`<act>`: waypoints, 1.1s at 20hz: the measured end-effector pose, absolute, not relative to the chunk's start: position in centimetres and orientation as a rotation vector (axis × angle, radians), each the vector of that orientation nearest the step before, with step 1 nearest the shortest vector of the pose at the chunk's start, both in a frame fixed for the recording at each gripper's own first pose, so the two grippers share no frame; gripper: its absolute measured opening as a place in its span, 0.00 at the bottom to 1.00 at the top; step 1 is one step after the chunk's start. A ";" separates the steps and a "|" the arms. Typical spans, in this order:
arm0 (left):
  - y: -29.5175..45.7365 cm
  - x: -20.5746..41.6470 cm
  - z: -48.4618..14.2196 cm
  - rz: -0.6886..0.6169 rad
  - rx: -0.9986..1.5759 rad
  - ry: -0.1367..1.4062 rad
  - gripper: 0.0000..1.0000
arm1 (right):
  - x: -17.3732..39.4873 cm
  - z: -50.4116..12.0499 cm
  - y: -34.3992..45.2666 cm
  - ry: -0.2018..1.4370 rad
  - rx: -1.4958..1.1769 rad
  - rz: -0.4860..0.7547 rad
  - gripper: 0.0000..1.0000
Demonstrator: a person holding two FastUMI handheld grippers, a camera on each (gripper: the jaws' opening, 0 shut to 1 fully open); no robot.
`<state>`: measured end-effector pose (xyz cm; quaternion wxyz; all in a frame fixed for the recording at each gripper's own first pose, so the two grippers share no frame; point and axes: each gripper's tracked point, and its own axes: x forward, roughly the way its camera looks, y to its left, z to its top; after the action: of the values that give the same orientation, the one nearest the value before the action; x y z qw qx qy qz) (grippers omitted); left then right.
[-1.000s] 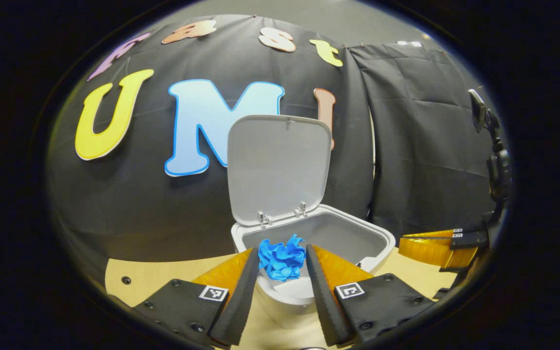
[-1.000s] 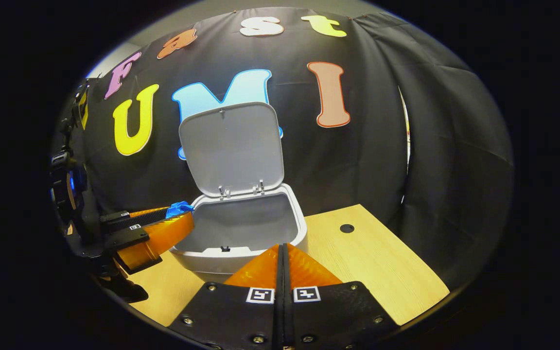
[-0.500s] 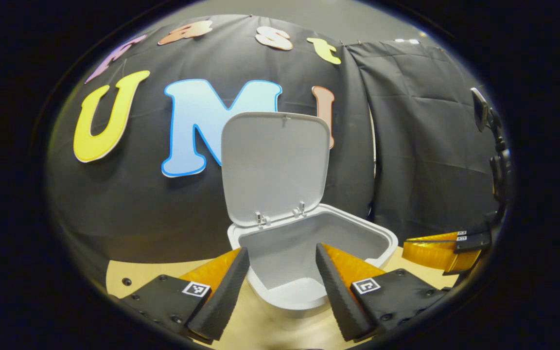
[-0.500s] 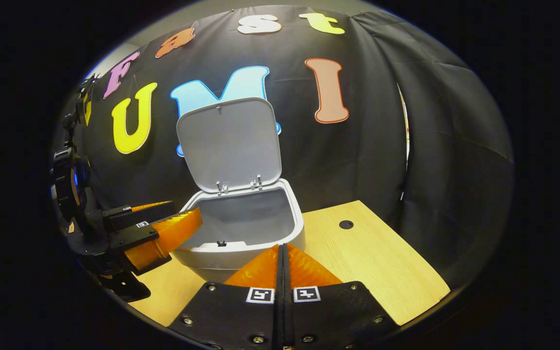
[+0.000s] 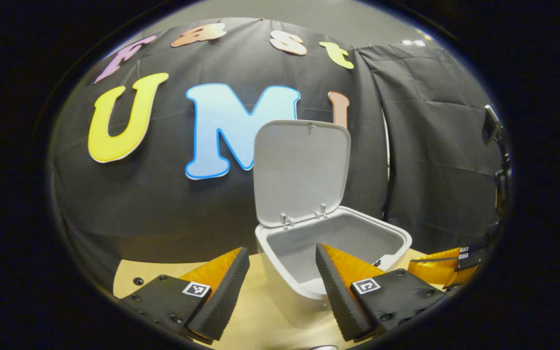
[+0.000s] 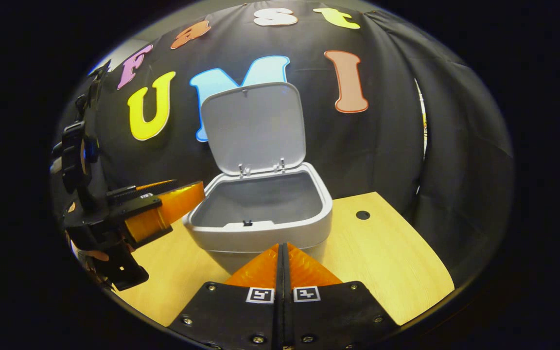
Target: Press the lid of the desktop garbage bin to open it, pick up the crumpled paper on the desktop and throw it into the bin, then pick up the pop can on the desktop and drop it into the bin, and finally close the garbage bin lid.
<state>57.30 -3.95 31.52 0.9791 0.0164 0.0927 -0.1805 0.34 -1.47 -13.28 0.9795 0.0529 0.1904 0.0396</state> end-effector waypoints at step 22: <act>8.9 54.6 32.0 -0.121 -0.001 0.182 0.89 | -4.0 -19.2 9.7 0.604 -0.008 0.504 0.36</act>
<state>54.61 8.89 32.00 0.9940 -0.0004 0.0910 -0.0602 -4.04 9.66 -19.23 0.9236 -0.0038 0.2944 0.2454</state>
